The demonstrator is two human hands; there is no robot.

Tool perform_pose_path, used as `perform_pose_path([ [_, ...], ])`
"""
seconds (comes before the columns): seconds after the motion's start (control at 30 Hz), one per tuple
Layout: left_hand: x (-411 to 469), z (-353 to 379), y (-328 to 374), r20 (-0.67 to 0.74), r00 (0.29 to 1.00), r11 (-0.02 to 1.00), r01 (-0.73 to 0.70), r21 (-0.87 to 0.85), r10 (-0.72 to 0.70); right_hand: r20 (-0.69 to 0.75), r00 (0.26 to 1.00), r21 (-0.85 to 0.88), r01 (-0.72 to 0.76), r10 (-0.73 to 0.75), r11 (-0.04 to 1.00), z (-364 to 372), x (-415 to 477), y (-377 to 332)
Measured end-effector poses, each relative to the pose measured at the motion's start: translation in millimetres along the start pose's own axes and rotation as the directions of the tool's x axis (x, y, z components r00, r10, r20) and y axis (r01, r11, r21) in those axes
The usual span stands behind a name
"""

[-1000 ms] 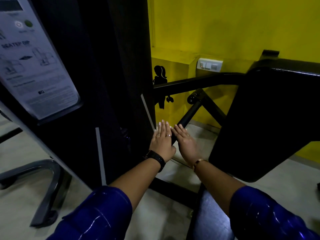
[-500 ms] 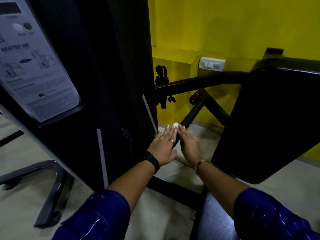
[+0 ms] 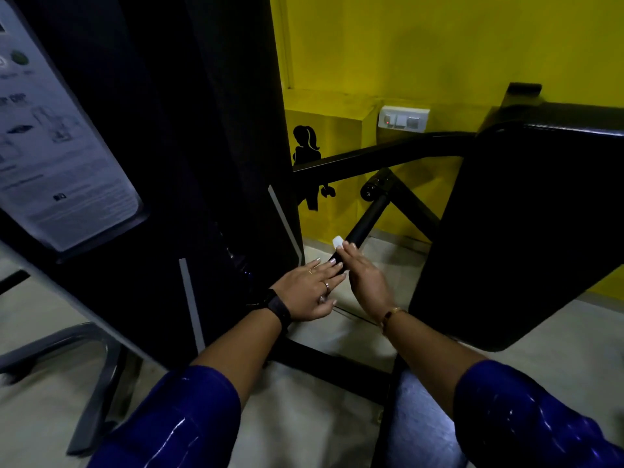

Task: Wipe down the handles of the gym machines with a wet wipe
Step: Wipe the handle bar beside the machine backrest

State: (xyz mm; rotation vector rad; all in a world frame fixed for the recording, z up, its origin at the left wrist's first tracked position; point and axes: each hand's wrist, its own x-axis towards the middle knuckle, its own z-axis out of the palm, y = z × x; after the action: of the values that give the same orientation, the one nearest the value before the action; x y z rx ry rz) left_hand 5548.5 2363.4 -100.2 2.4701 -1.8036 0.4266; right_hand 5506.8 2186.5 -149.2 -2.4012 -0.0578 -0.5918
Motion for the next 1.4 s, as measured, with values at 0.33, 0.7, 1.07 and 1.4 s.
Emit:
perform_pose_path([
  [0.33, 1, 12, -17, -0.092, 0.989, 0.993, -0.119, 0.016, 0.120, 0.071, 0.997, -0.065, -0.016, 0.021, 0.998, 3, 30, 6],
  [0.7, 18, 16, -51, -0.072, 0.946, 0.948, -0.315, 0.037, 0.317, -0.062, 0.993, -0.132, -0.107, 0.100, 0.985, 3, 43, 16],
  [1.07, 22, 23, -53, -0.184, 0.897, 0.912, -0.411, -0.009, 0.402, -0.159, 0.964, -0.060, -0.225, 0.213, 0.973, 14, 38, 16],
  [1.4, 24, 24, -54, -0.091, 0.930, 0.926, -0.364, -0.104, 0.356, -0.101, 0.969, -0.054, -0.230, 0.224, 0.972, 4, 23, 23],
])
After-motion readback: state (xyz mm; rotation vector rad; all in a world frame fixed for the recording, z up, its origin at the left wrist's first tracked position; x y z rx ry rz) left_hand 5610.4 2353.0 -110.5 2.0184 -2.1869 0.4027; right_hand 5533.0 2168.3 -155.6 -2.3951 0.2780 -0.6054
